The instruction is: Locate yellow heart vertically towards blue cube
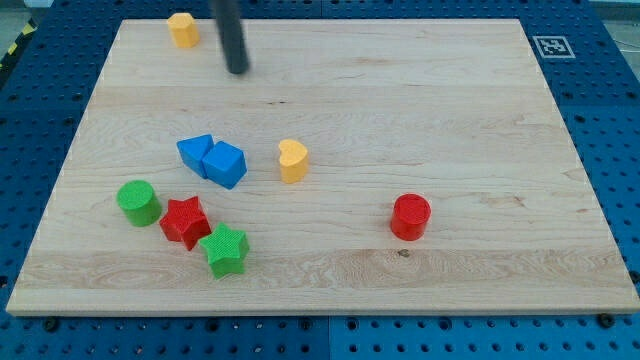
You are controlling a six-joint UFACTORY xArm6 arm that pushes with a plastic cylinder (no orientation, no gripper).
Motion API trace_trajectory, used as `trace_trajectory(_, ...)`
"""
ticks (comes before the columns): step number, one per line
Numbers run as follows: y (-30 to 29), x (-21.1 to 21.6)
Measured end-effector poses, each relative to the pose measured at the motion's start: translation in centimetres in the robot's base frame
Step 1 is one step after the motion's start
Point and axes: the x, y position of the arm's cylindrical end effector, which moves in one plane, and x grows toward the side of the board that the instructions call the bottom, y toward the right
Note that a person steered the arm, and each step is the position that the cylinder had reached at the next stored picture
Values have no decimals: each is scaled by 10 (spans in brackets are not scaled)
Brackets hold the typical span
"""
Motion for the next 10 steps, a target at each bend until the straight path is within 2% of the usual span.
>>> trace_trajectory(1,85,47)
trace_trajectory(2,130,112)
trace_trajectory(3,128,171)
trace_trajectory(4,90,198)
trace_trajectory(5,47,188)
trace_trajectory(7,9,94)
trace_trajectory(8,-2,87)
trace_trajectory(10,23,141)
